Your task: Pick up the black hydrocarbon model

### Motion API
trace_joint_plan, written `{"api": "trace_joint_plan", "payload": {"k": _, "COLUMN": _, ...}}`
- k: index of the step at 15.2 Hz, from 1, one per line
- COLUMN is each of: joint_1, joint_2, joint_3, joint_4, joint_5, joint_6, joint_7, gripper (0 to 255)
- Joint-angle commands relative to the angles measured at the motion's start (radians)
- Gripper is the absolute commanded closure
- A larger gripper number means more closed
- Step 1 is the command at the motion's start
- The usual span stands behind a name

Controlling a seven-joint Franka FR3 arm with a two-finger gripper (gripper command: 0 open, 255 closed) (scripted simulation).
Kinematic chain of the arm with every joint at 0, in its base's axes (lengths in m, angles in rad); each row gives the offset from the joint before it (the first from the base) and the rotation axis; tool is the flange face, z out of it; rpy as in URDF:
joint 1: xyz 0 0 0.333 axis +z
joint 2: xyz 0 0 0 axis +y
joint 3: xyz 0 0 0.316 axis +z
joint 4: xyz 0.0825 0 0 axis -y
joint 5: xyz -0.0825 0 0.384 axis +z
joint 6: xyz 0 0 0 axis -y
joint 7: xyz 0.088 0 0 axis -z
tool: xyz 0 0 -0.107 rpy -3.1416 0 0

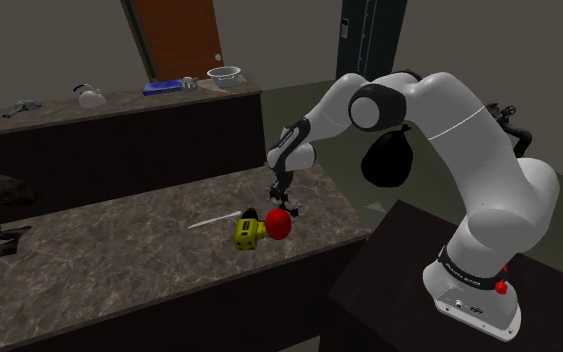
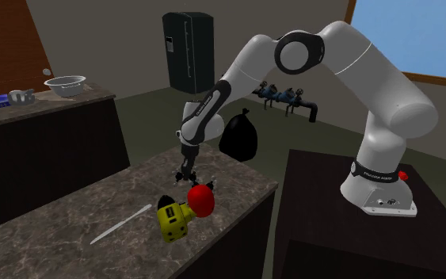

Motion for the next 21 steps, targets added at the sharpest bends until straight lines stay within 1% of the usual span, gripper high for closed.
{"api": "trace_joint_plan", "payload": {"k": 1, "joint_1": 0.000, "joint_2": 0.000, "joint_3": 0.000, "joint_4": 0.000, "joint_5": 0.000, "joint_6": 0.000, "joint_7": 0.000, "gripper": 255}}
{"api": "trace_joint_plan", "payload": {"k": 4, "joint_1": 0.000, "joint_2": 0.000, "joint_3": 0.000, "joint_4": 0.000, "joint_5": 0.000, "joint_6": 0.000, "joint_7": 0.000, "gripper": 255}}
{"api": "trace_joint_plan", "payload": {"k": 19, "joint_1": 0.018, "joint_2": -0.176, "joint_3": -0.028, "joint_4": -0.077, "joint_5": -0.021, "joint_6": -0.099, "joint_7": 0.038, "gripper": 255}}
{"api": "trace_joint_plan", "payload": {"k": 21, "joint_1": 0.019, "joint_2": -0.177, "joint_3": -0.028, "joint_4": -0.078, "joint_5": -0.022, "joint_6": -0.100, "joint_7": 0.039, "gripper": 255}}
